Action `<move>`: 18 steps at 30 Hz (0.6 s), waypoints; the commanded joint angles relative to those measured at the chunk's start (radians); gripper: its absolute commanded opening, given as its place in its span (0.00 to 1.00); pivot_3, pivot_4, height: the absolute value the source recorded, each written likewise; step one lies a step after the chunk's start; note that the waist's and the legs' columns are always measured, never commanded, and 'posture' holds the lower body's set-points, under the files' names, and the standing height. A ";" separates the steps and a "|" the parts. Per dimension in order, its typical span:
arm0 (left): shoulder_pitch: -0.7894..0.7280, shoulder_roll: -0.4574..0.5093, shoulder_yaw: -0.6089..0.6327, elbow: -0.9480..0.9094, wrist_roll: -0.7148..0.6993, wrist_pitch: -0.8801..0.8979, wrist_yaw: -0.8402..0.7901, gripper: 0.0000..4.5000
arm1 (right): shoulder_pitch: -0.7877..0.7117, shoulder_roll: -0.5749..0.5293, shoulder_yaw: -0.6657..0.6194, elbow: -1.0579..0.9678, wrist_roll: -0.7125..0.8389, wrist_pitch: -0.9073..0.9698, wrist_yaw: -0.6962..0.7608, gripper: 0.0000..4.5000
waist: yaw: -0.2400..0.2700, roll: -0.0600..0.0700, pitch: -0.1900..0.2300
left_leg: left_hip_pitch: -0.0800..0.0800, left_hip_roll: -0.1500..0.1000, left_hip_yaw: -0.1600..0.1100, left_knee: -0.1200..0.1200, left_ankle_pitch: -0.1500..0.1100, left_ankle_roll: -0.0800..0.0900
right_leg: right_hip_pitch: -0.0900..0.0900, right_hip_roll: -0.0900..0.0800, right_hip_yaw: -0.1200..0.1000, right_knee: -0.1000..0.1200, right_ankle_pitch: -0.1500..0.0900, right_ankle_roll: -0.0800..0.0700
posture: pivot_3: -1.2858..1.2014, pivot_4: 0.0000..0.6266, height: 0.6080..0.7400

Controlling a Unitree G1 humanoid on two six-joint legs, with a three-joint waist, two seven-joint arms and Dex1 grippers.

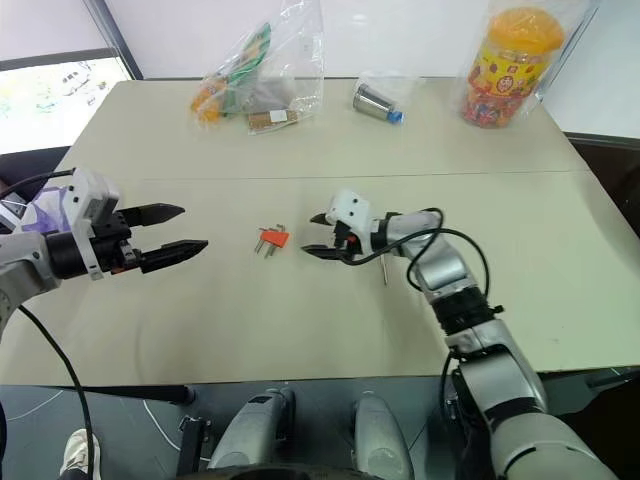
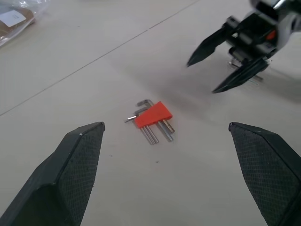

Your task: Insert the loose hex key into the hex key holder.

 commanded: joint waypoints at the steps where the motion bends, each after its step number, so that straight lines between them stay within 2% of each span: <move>1: 0.010 0.010 0.047 -0.050 -0.025 0.011 0.017 0.98 | -0.079 0.048 -0.008 0.131 -0.029 -0.094 -0.026 0.68 | -0.001 0.000 0.000 | 0.000 0.000 0.000 0.000 0.000 0.000 | 0.000 0.000 0.000 0.000 0.000 0.000 | 0.52 0.24 1.00; 7: 0.037 0.008 0.072 -0.084 -0.044 0.026 0.049 0.98 | -0.135 0.112 0.004 0.320 -0.083 -0.207 -0.033 0.68 | -0.002 0.000 0.000 | 0.000 0.000 -0.001 -0.001 0.000 0.000 | 0.000 0.002 -0.001 0.000 0.000 0.000 | 0.52 0.24 1.00; 18: 0.056 0.019 0.085 -0.103 -0.055 0.029 0.067 0.98 | -0.168 0.199 0.003 0.414 -0.121 -0.265 -0.048 0.68 | -0.018 0.000 0.000 | 0.000 0.000 -0.002 -0.001 0.001 -0.002 | -0.001 0.003 -0.001 0.001 0.000 0.001 | 0.52 0.24 1.00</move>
